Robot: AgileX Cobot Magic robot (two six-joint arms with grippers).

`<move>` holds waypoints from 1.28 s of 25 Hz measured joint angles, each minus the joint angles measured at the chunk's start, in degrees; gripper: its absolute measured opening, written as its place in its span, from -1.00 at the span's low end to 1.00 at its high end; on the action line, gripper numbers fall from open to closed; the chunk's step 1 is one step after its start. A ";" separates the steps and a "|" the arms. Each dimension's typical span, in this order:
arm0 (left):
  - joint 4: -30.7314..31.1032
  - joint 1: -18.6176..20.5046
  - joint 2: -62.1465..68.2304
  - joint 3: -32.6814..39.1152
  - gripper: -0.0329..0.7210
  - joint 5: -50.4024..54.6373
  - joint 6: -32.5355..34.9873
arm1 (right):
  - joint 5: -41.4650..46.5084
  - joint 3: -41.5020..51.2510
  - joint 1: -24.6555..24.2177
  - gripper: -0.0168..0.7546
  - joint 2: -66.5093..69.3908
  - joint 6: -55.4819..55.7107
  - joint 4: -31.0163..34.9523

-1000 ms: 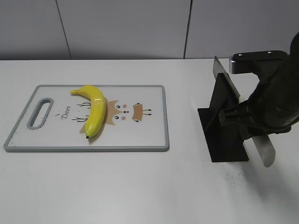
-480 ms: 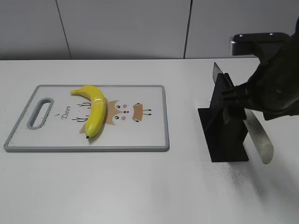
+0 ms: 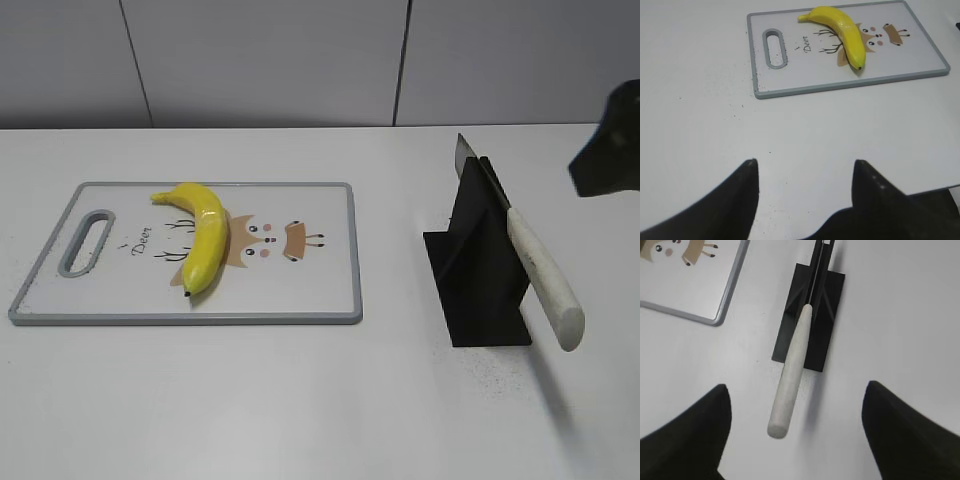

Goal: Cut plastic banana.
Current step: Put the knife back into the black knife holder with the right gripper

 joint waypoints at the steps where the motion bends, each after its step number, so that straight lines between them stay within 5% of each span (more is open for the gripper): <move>1: 0.00 0.00 0.00 0.00 0.62 0.25 0.00 | 0.90 0.33 0.00 0.62 -2.36 -1.14 0.13; 21: -0.05 0.00 -4.98 3.82 0.62 -1.35 0.00 | 1.69 28.32 0.00 0.58 -44.58 -16.61 1.03; 32: -0.69 0.00 -4.98 6.07 0.62 -7.04 0.00 | 3.10 30.36 0.00 0.55 -61.96 -18.65 4.41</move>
